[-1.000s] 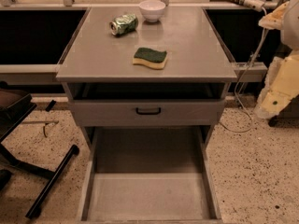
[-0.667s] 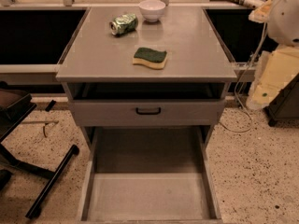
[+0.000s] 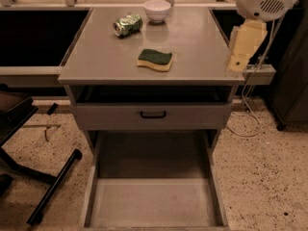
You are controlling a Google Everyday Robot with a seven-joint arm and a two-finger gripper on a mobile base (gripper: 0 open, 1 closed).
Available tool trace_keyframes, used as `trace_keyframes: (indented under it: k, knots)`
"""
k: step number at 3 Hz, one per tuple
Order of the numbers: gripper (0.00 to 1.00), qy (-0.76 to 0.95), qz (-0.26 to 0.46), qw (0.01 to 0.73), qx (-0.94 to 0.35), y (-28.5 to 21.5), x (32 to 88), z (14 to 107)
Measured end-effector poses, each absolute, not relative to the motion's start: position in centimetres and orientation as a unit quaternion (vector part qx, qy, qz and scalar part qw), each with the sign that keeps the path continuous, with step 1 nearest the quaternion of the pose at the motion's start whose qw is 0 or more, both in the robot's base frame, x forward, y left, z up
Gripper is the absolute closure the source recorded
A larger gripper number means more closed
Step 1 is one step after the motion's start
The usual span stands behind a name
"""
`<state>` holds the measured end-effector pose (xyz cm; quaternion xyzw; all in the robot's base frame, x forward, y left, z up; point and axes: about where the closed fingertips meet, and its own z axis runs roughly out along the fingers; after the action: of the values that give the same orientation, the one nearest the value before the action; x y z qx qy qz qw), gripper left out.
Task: Place sponge into middle drawer
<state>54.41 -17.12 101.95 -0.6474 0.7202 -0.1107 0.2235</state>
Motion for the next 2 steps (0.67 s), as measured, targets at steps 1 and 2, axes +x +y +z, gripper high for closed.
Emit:
trace_keyframes:
  k: [1, 2]
  knots:
    - [0.00, 0.714, -0.111, 0.227, -0.653, -15.01, 58.28, 101.47]
    - [0.00, 0.712, -0.111, 0.232, -0.653, -14.86, 58.73, 101.20]
